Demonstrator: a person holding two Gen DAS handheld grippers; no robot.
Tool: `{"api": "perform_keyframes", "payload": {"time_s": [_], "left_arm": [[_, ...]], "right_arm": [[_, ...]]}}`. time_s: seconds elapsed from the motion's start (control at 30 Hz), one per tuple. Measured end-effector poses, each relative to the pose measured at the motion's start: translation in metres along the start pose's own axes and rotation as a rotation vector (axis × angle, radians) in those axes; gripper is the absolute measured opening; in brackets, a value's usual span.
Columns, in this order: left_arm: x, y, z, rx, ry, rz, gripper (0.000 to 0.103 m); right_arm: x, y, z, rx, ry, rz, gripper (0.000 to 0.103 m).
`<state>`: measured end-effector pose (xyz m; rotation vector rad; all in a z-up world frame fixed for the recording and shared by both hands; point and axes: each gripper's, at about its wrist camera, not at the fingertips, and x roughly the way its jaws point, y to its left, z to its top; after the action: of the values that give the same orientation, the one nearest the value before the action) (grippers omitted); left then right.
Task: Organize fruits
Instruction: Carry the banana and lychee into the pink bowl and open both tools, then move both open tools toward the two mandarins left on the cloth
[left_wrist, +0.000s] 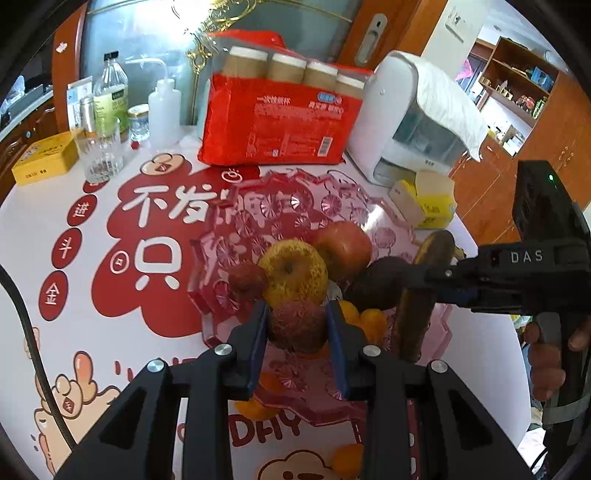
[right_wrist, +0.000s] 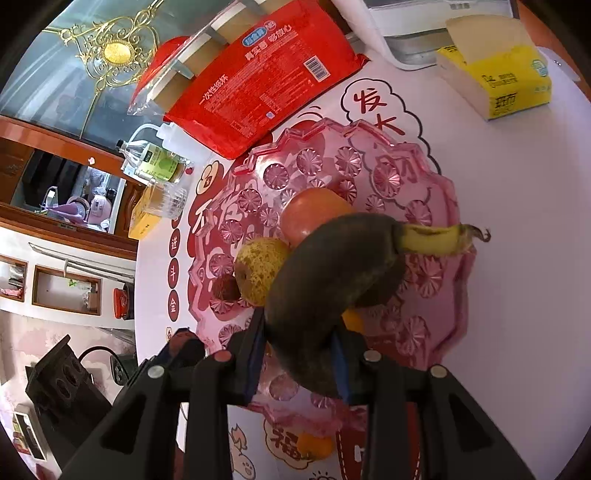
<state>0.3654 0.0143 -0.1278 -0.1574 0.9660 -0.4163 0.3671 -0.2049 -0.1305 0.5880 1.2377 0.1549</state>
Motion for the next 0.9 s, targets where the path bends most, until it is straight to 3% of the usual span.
{"api": "perform_keyframes", "payload": {"time_s": [0.27, 0.37, 0.6, 0.9], "left_arm": [[0.002, -0.005, 0.0, 0.025, 0.02, -0.008, 0.035], [-0.003, -0.005, 0.001, 0.015, 0.025, -0.002, 0.044], [-0.033, -0.005, 0.0, -0.006, 0.029, 0.003, 0.063], [-0.082, -0.005, -0.011, -0.028, 0.037, 0.026, 0.075]], "right_arm": [[0.006, 0.005, 0.004, -0.025, -0.011, -0.005, 0.034], [0.001, 0.007, 0.002, -0.03, -0.018, -0.004, 0.034], [-0.019, 0.014, -0.011, -0.03, -0.037, 0.022, 0.034], [-0.048, 0.022, -0.04, -0.054, -0.058, 0.051, 0.035]]}}
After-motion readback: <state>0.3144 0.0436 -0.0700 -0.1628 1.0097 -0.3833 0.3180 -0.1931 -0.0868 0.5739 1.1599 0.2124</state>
